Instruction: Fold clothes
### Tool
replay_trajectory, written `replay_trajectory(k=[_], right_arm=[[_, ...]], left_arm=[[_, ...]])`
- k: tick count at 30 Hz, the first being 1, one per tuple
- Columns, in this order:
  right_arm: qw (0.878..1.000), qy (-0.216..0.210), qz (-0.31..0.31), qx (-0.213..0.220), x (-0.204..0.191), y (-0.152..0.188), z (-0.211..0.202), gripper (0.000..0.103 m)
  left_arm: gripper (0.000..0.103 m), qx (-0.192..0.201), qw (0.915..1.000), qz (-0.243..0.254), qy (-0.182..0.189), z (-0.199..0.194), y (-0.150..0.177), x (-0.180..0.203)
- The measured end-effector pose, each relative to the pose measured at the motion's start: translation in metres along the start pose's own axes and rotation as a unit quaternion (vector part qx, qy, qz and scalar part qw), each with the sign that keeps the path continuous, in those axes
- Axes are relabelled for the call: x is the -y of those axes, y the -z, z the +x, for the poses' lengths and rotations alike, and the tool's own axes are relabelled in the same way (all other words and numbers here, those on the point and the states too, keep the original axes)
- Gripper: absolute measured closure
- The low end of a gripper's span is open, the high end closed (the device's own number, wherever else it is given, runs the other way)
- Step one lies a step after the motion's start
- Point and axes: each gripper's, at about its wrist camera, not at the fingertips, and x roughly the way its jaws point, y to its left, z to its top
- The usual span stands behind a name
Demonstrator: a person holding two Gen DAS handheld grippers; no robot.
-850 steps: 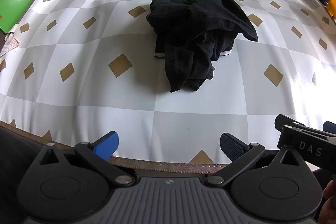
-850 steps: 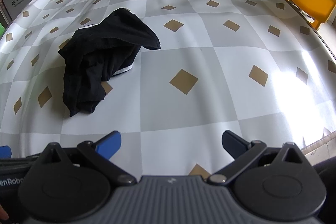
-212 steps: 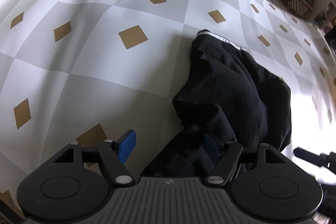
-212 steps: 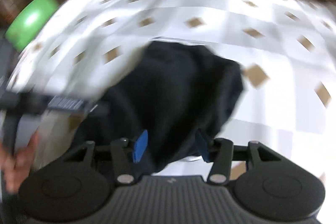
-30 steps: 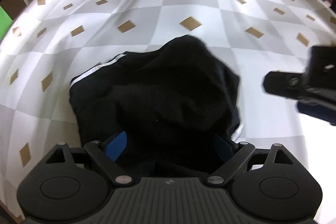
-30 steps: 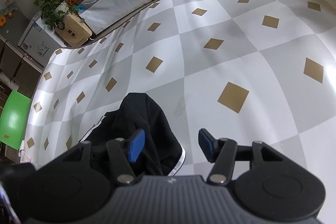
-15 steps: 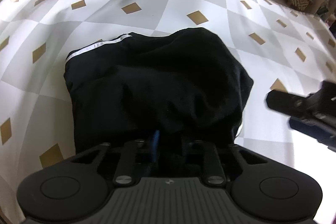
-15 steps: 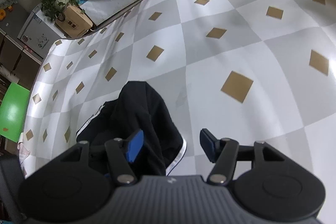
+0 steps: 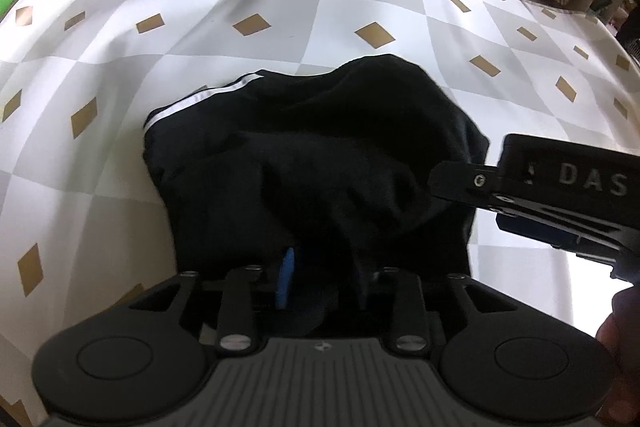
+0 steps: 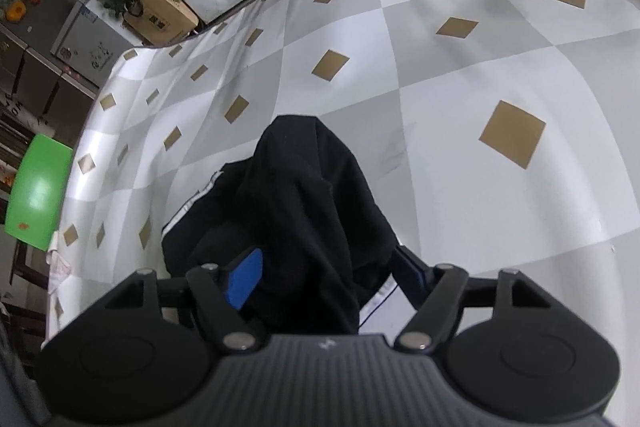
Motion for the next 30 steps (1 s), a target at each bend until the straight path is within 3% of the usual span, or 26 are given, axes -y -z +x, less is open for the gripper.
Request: replay_trajectory(k=[7,10,15,18,23,30], right_arm=[[1.0,-0.004,-0.019,0.001,-0.015,0.007,0.015,0.033],[0.999,-0.001,-0.033,-0.002,-0.023,0.01,0.019,0.041],[0.998,-0.008,-0.064,0.011,-0.032,0.014,0.016,0.086],[0.997,-0.024,-0.077,0.022,-0.036,0.015,0.011,0.094],[0.994,-0.047,-0.097,0.027,-0.043,0.017,0.004,0.097],[0.992,-0.084,-0.086,0.034,-0.039,0.014,-0.01,0.097]], left_arm=[[0.053,-0.004,1.0,0.004,-0.003,-0.001,0.004,-0.015],[0.041,-0.006,0.9999,0.004,-0.007,-0.002,0.005,-0.021],[0.027,-0.009,0.9998,-0.011,-0.015,-0.003,0.006,-0.036],[0.023,-0.011,0.9988,-0.035,-0.032,-0.002,0.007,-0.048],[0.017,-0.028,0.9961,-0.077,-0.034,0.007,0.01,-0.063],[0.017,-0.038,0.9969,-0.068,-0.008,0.013,0.011,-0.054]])
